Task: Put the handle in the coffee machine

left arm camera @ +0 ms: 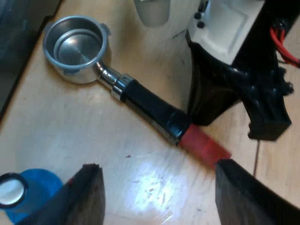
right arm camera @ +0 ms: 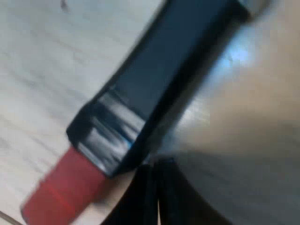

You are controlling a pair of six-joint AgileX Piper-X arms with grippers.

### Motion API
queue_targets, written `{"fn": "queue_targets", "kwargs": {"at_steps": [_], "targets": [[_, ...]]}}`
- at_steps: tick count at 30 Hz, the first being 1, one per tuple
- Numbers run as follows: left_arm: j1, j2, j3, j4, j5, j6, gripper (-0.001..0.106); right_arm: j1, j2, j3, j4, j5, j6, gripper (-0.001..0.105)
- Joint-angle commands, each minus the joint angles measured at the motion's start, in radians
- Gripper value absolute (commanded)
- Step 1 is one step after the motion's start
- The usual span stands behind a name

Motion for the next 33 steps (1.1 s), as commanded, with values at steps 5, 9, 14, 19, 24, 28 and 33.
{"fn": "queue_targets", "kwargs": {"at_steps": [5, 9, 14, 19, 24, 28, 33], "targets": [[0.001, -0.048, -0.002, 0.001, -0.106, -0.012, 0.054, 0.003, 0.077, -0.027, -0.210, -0.016, 0.085, 0.000], [0.023, -0.094, -0.002, 0.001, -0.128, -0.012, 0.054, 0.003, 0.106, -0.029, -0.293, -0.014, 0.099, 0.000], [0.070, -0.121, -0.002, 0.001, -0.128, -0.012, 0.054, 0.003, 0.124, -0.029, -0.386, 0.042, 0.105, 0.000], [0.071, -0.121, -0.002, 0.001, -0.128, -0.026, 0.054, 0.003, 0.124, -0.029, -0.433, 0.117, 0.105, 0.000], [0.071, -0.121, -0.002, 0.001, -0.128, -0.026, 0.054, 0.003, 0.119, -0.029, -0.433, 0.068, 0.101, 0.000], [0.071, -0.121, -0.002, 0.001, -0.128, -0.026, 0.054, 0.003, 0.060, -0.029, -0.339, 0.101, 0.073, 0.000], [0.071, -0.121, -0.002, 0.001, -0.128, -0.026, 0.054, 0.003, -0.051, -0.029, -0.183, 0.175, -0.002, 0.000]]}}
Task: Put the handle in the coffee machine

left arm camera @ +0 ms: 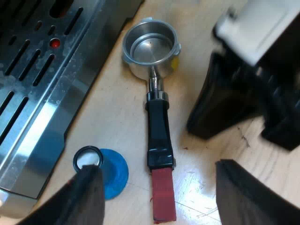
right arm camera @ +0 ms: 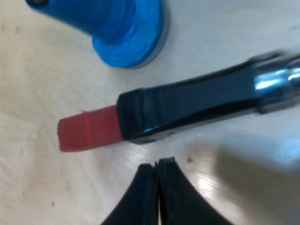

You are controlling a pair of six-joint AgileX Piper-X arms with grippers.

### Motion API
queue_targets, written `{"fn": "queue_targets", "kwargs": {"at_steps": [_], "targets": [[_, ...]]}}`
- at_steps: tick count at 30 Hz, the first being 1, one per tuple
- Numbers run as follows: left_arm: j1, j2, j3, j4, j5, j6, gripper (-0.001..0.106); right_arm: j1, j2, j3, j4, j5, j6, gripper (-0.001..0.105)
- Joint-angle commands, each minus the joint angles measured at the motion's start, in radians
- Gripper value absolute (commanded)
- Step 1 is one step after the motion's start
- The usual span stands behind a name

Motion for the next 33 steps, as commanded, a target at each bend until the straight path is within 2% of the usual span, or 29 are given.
{"fn": "queue_targets", "kwargs": {"at_steps": [1, 9, 11, 13, 14, 15, 16, 18, 19, 24, 29, 33], "targets": [[0.000, -0.003, -0.002, 0.003, -0.009, -0.009, 0.054, 0.003, -0.053, -0.007, 0.091, 0.024, -0.066, 0.000], [0.000, -0.003, -0.002, 0.003, -0.009, -0.009, 0.054, 0.001, -0.242, -0.034, 0.325, 0.096, -0.221, 0.000], [0.000, -0.003, -0.002, 0.003, -0.009, -0.009, 0.054, 0.001, -0.266, -0.050, 0.365, 0.111, -0.260, 0.004], [0.000, -0.003, -0.002, 0.003, -0.006, -0.013, 0.054, 0.001, -0.272, -0.054, 0.370, 0.114, -0.265, 0.006], [0.000, -0.003, -0.002, 0.003, -0.006, -0.014, 0.054, 0.001, -0.282, -0.068, 0.394, 0.130, -0.274, 0.015], [0.000, -0.003, -0.002, 0.003, 0.000, -0.016, 0.054, 0.001, -0.298, -0.114, 0.465, 0.145, -0.286, 0.046], [0.000, -0.003, -0.002, 0.003, 0.000, -0.015, 0.054, 0.001, -0.300, -0.121, 0.476, 0.145, -0.296, 0.051], [0.000, -0.003, -0.002, 0.003, 0.000, -0.015, 0.054, 0.001, -0.300, -0.153, 0.502, 0.142, -0.336, 0.073], [0.000, -0.003, -0.002, 0.003, 0.000, -0.015, 0.054, 0.001, -0.300, -0.165, 0.511, 0.146, -0.338, 0.077], [0.000, -0.003, -0.002, 0.003, 0.006, -0.017, 0.054, 0.000, -0.300, -0.181, 0.527, 0.176, -0.360, 0.077], [0.000, -0.003, -0.002, 0.003, 0.007, -0.016, 0.054, 0.000, -0.300, -0.181, 0.540, 0.199, -0.378, 0.086], [0.000, -0.003, -0.002, 0.003, 0.007, -0.016, 0.054, -0.020, -0.300, -0.181, 0.540, 0.197, -0.374, 0.086]]}}
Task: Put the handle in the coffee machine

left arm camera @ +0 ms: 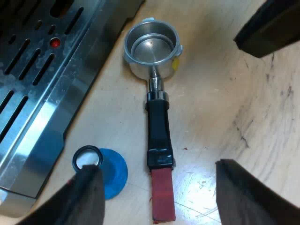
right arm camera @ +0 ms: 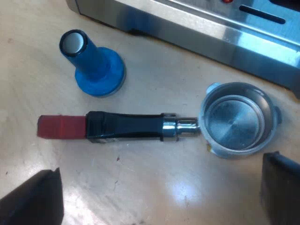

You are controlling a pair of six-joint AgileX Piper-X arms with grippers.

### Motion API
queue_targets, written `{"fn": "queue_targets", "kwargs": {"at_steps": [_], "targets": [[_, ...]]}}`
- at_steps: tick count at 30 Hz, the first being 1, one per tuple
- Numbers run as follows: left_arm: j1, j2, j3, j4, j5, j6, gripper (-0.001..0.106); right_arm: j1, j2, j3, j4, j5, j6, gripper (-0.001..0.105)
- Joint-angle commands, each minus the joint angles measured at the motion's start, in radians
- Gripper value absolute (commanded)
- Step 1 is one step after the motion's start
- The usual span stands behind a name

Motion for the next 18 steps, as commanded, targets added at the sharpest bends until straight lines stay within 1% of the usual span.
{"fn": "queue_targets", "kwargs": {"at_steps": [1, 2, 3, 7, 9, 13, 14, 16, 17, 18], "targets": [[0.000, -0.003, -0.002, 0.003, 0.011, -0.010, 0.054, -0.010, -0.008, -0.008, 0.010, 0.003, -0.012, 0.086], [0.000, -0.003, -0.002, 0.003, 0.023, -0.010, 0.054, -0.035, -0.008, -0.008, 0.010, -0.006, -0.009, 0.086], [0.000, -0.003, -0.002, 0.003, 0.027, -0.016, 0.054, -0.102, -0.005, -0.008, 0.010, -0.041, 0.008, 0.086], [0.000, -0.003, -0.002, 0.003, 0.050, -0.034, 0.054, -0.155, 0.014, -0.008, 0.012, -0.115, 0.008, 0.086], [0.000, -0.003, -0.002, 0.003, 0.055, -0.034, 0.054, -0.182, 0.050, -0.008, 0.012, -0.143, -0.008, 0.086], [0.000, -0.003, -0.002, 0.003, 0.055, -0.034, 0.054, -0.192, 0.080, -0.008, 0.010, -0.161, -0.017, 0.086], [0.000, -0.003, -0.002, 0.003, 0.055, -0.034, 0.054, -0.199, 0.103, -0.008, 0.010, -0.185, -0.030, 0.086], [0.000, -0.003, -0.002, 0.003, 0.055, -0.034, 0.054, -0.199, 0.119, -0.008, 0.010, -0.187, -0.040, 0.086], [0.000, -0.003, -0.002, 0.003, 0.059, -0.034, 0.054, -0.199, 0.145, -0.014, 0.010, -0.187, -0.063, 0.086], [0.000, -0.003, -0.002, 0.003, 0.060, -0.034, 0.054, -0.199, 0.160, -0.021, 0.010, -0.187, -0.071, 0.086]]}}
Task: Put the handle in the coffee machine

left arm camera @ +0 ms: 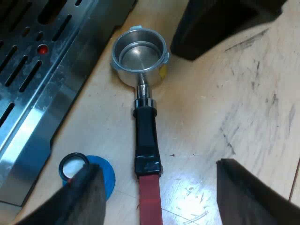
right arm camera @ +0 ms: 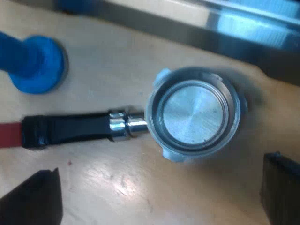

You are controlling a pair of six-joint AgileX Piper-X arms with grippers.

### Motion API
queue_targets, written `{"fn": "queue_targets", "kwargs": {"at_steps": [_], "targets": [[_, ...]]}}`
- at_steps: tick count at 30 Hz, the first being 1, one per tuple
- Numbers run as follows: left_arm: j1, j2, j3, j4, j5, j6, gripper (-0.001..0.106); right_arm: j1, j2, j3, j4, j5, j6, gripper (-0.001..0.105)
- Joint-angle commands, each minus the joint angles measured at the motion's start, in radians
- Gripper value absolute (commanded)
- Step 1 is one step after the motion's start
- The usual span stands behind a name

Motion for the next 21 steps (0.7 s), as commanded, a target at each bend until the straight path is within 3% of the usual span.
{"fn": "queue_targets", "kwargs": {"at_steps": [1, 6, 12, 21], "targets": [[0.000, -0.003, -0.002, 0.003, 0.015, -0.015, 0.054, -0.007, 0.049, -0.032, 0.009, -0.012, -0.056, 0.086], [0.000, -0.003, -0.002, 0.003, 0.015, -0.015, 0.054, -0.007, 0.121, -0.091, 0.009, -0.012, -0.126, 0.086], [0.000, -0.003, -0.002, 0.003, 0.015, -0.015, 0.054, -0.046, 0.207, -0.149, 0.037, -0.015, -0.148, 0.086], [0.000, -0.003, -0.002, 0.003, 0.018, -0.015, 0.054, -0.065, 0.256, -0.159, 0.035, -0.023, -0.188, 0.086]]}}
